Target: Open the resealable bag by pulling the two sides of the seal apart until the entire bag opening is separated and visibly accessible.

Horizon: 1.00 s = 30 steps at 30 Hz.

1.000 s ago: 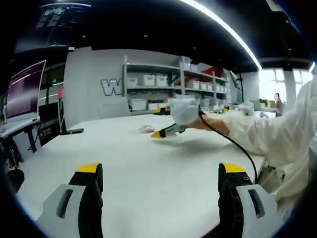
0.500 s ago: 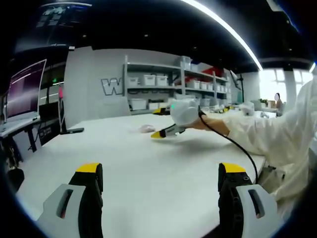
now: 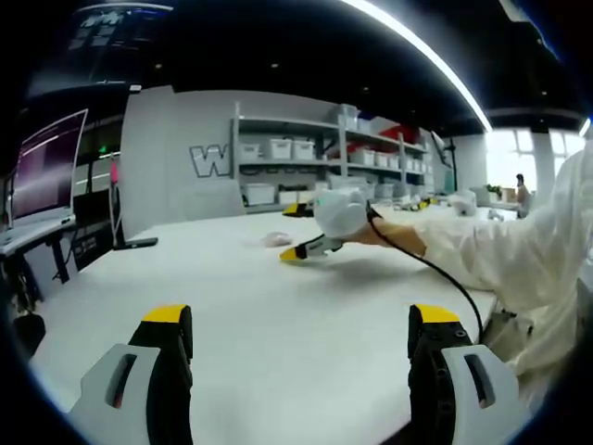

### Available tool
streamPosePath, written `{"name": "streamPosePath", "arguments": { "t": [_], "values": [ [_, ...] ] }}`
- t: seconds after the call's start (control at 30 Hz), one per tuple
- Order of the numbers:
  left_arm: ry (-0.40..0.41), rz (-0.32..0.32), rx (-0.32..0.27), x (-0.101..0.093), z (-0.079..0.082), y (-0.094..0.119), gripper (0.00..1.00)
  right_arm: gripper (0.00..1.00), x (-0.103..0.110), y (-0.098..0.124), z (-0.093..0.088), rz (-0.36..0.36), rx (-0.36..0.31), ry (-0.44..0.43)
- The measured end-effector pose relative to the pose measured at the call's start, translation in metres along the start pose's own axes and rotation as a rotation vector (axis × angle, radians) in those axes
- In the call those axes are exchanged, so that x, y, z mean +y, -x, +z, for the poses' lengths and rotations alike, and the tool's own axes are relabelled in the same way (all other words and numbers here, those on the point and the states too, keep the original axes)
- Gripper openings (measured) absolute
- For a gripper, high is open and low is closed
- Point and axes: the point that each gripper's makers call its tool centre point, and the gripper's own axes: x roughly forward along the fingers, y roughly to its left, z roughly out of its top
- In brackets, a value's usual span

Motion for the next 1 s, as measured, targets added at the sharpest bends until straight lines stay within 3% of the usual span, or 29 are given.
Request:
{"name": "streamPosePath", "arguments": {
  "t": [1.0],
  "values": [
    [0.017, 0.006, 0.006, 0.009, -0.007, 0.000, 0.96, 0.50, -0.001, -0.016, 0.000, -0.015, 0.012, 0.027]
  ]
}}
